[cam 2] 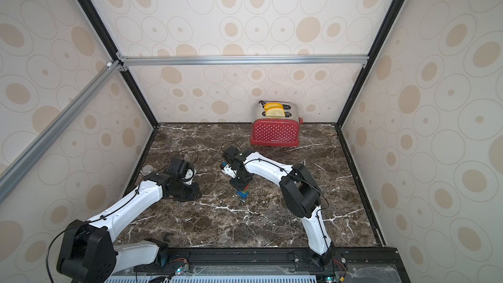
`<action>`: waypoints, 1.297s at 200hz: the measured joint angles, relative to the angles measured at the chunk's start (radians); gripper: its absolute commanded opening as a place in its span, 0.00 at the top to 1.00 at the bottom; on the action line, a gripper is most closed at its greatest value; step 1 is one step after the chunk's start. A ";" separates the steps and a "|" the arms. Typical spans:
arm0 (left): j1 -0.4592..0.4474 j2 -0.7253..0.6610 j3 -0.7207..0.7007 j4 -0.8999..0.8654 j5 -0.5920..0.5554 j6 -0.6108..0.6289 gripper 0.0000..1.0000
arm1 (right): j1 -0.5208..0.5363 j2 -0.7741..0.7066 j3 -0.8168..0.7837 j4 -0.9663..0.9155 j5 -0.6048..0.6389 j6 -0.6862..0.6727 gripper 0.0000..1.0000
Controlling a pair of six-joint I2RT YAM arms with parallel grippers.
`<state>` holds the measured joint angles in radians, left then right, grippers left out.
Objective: Assemble the number 5 with lego
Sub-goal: Assemble the lego brick with the lego brick.
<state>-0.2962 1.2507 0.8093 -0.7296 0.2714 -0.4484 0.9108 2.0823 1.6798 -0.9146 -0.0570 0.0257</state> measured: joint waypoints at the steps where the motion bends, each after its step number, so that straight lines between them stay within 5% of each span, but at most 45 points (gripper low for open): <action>1: 0.000 0.000 0.000 0.000 0.000 0.000 0.69 | 0.000 0.000 0.000 -0.001 0.000 0.000 0.77; 259: 0.003 0.006 -0.002 0.009 -0.001 0.000 0.69 | 0.010 0.007 0.005 -0.018 0.024 0.062 0.80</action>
<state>-0.2935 1.2572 0.8074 -0.7204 0.2707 -0.4488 0.9207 2.0895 1.6852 -0.9325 -0.0326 0.0879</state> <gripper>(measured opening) 0.306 0.350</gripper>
